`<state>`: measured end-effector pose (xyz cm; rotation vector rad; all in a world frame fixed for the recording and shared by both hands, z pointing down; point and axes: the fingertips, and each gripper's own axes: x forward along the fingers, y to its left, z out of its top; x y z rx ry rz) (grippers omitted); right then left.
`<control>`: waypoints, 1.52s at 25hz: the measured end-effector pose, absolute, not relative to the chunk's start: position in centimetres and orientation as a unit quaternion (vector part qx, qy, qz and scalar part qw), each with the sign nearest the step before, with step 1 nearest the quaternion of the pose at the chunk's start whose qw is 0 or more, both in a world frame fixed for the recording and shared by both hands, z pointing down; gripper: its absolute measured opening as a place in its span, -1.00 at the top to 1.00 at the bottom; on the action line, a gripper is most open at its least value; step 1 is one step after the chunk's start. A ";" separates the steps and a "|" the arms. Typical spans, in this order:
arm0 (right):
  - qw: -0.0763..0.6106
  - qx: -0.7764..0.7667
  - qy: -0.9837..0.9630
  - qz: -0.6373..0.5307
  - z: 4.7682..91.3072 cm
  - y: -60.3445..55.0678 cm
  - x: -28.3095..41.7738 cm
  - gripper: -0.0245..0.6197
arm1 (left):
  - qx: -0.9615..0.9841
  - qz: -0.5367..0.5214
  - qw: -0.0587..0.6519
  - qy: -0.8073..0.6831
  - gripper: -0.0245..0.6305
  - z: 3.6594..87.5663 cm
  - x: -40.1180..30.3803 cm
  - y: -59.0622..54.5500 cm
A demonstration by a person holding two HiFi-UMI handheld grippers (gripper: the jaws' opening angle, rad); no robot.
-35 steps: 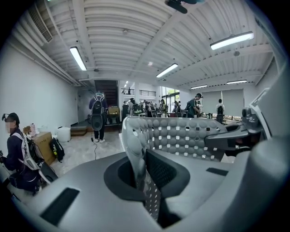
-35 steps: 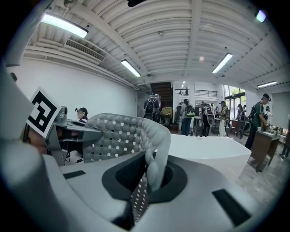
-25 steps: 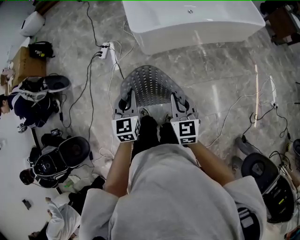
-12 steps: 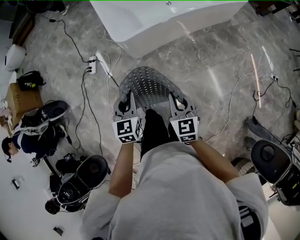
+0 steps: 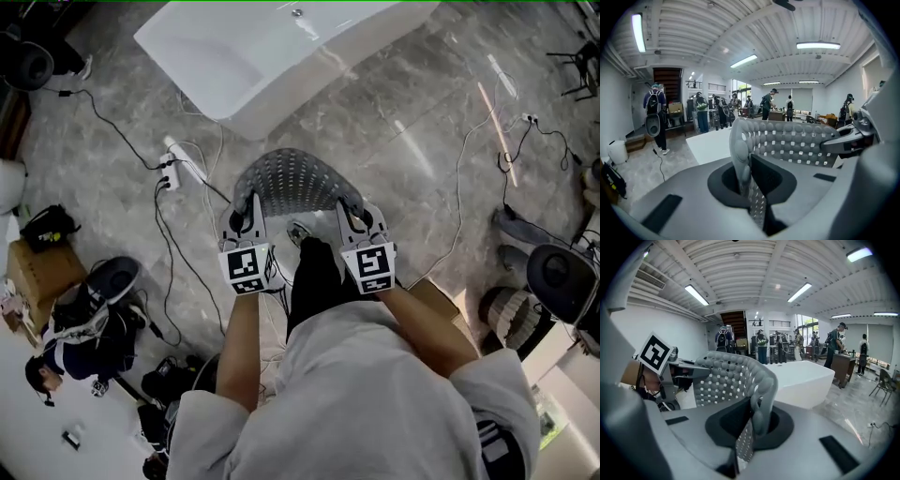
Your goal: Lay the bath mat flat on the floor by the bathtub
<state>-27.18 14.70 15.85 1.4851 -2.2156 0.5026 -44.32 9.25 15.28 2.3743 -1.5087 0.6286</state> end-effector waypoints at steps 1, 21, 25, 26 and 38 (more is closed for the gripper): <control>0.213 0.538 -0.795 0.183 16.4 14.5 -27.6 0.86 | 0.823 0.218 0.124 -0.511 0.83 15.7 -44.6 8.7; 0.190 0.617 -0.727 0.232 26.5 8.5 -27.2 0.86 | 0.866 0.271 0.076 -0.414 0.83 25.6 -40.6 -2.4; 0.193 0.622 -0.725 0.223 29.5 7.5 -24.5 0.86 | 0.868 0.275 0.071 -0.406 0.83 27.8 -37.9 -4.1; 0.196 0.622 -0.725 0.222 30.5 7.0 -23.8 0.86 | 0.869 0.274 0.073 -0.405 0.83 28.7 -37.1 -4.7; 0.195 0.621 -0.713 0.262 39.7 2.6 -16.7 0.86 | 0.866 0.303 0.108 -0.384 0.83 38.7 -30.0 -10.2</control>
